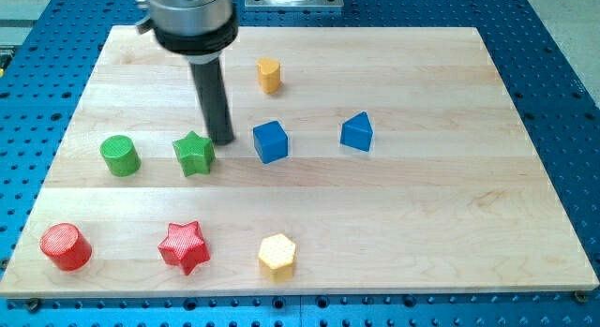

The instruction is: Place the heart vertically to the cube

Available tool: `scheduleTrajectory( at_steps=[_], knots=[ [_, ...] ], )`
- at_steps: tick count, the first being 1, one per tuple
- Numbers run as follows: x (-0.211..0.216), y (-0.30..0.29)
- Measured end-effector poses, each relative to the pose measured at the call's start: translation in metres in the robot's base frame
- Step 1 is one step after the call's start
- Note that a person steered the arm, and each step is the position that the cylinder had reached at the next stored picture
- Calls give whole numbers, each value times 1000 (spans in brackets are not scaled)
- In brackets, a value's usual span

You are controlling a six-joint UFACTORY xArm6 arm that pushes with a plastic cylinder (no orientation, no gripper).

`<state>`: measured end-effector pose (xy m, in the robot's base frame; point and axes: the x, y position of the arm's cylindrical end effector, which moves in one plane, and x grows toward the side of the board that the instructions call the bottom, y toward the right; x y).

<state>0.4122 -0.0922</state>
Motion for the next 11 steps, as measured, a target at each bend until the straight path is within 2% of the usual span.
scheduleTrajectory(
  at_steps=[1,2,4,5,6,7,8,9,10,11],
  knots=[
    [-38,38],
    [-53,111],
    [-97,107],
    [-98,54],
    [-109,50],
    [-146,30],
    [-136,-19],
    [-104,-11],
    [-89,21],
    [-99,23]
  ],
)
